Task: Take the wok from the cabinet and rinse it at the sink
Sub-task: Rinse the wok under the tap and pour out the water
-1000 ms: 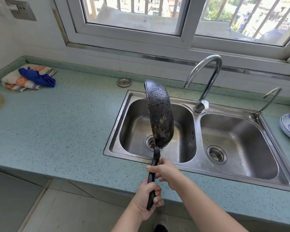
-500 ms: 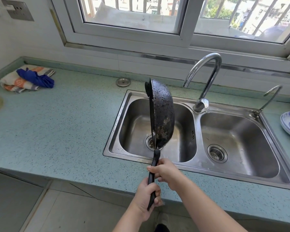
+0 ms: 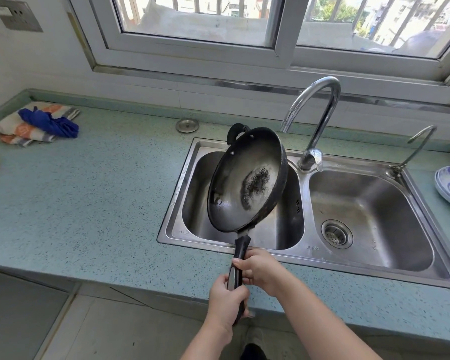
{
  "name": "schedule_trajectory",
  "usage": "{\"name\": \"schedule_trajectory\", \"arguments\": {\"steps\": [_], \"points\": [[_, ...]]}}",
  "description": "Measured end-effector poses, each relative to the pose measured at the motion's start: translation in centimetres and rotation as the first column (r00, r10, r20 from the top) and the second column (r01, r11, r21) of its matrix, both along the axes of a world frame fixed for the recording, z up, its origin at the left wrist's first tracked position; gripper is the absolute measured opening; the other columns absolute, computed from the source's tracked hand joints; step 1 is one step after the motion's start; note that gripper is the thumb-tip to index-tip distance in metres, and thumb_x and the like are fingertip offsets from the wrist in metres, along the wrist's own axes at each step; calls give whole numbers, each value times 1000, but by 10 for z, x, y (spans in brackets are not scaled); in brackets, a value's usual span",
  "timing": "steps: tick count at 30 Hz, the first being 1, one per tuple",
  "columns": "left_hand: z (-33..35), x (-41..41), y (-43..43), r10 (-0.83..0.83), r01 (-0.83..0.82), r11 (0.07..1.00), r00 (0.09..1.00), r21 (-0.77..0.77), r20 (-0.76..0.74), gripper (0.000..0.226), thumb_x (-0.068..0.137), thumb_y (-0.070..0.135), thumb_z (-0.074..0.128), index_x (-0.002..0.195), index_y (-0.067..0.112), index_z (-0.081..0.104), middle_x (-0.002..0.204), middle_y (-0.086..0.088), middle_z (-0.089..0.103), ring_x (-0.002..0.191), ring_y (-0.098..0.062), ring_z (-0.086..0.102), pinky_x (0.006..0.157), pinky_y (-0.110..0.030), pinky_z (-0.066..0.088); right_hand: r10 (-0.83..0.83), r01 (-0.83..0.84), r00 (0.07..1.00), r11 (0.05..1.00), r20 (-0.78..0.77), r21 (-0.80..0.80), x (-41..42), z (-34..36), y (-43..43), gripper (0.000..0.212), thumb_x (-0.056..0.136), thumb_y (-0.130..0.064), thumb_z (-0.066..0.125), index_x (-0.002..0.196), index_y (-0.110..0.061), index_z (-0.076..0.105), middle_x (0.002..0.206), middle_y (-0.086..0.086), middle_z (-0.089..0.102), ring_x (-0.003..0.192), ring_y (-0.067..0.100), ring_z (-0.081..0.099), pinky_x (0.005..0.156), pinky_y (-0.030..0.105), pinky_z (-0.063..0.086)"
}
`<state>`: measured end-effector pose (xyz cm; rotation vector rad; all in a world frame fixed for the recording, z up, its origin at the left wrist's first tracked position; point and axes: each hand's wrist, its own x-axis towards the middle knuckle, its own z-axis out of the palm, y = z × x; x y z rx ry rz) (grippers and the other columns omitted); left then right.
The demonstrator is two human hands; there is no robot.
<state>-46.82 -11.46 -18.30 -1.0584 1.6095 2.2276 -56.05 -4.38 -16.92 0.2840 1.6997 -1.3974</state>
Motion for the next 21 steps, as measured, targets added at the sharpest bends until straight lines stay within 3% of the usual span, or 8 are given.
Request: {"name": "schedule_trajectory", "arguments": {"steps": [5,10,16,21], "points": [[4,0,1,20,-20,1000,1000,17,24,36,56,4,55,92,4,51,55,-10,45,32,-15,39,34,-20,36,-76,79,996,995,55,-60,3,-4,0,4,91,-2,51,95,-2,51,83,15,63,78,29,61,66,31,46],[1,1,5,9,-11,1000,999,29,51,29,75,-12,54,101,1,52,49,-7,48,30,-14,40,33,-19,36,-141,166,980,968,141,-186,7,-4,5,14,95,3,40,86,-1,50,79,16,64,69,26,62,66,33,52],[2,-3,5,-16,9,997,996,77,87,24,82,-6,55,103,3,52,51,-3,50,34,-12,42,38,-20,39,-189,220,967,959,173,-181,8,-8,6,10,93,2,46,86,-3,52,85,18,66,75,28,64,76,40,52],[0,-3,10,-30,38,997,994,-74,103,39,81,-1,57,116,14,46,58,-3,60,33,-14,50,40,-23,43,-157,182,976,968,150,-171,7,-12,6,3,90,-1,53,92,-3,51,79,15,67,67,23,67,66,33,56]]}}
